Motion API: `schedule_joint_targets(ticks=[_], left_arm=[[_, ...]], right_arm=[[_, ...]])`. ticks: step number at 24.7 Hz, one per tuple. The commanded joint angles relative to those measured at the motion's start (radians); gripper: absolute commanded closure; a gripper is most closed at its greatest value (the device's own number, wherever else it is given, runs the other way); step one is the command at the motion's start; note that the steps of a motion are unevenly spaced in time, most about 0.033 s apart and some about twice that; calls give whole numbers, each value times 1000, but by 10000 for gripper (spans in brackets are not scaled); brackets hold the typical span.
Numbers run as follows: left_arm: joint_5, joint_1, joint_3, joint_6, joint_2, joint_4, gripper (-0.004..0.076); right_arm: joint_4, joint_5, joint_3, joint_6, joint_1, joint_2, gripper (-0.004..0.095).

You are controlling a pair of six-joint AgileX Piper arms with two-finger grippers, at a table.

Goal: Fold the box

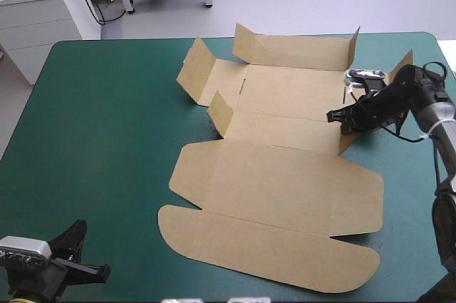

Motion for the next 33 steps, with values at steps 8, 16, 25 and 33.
schedule_joint_targets(ticks=[8, 16, 25, 33], left_arm=[[-77, -1, -20, -3, 18, -17, 732], [-77, -1, -20, -3, 18, -17, 732], [-77, -1, -20, -3, 18, -17, 732], [-77, -1, -20, -3, 18, -17, 732]], right_arm=[[23, 127, -291, -298, 226, 110, 925], [-61, 203, -543, -461, 349, 252, 926], [-179, 181, -680, -859, 465, 343, 926], [-118, 109, -680, -1168, 535, 343, 927]])
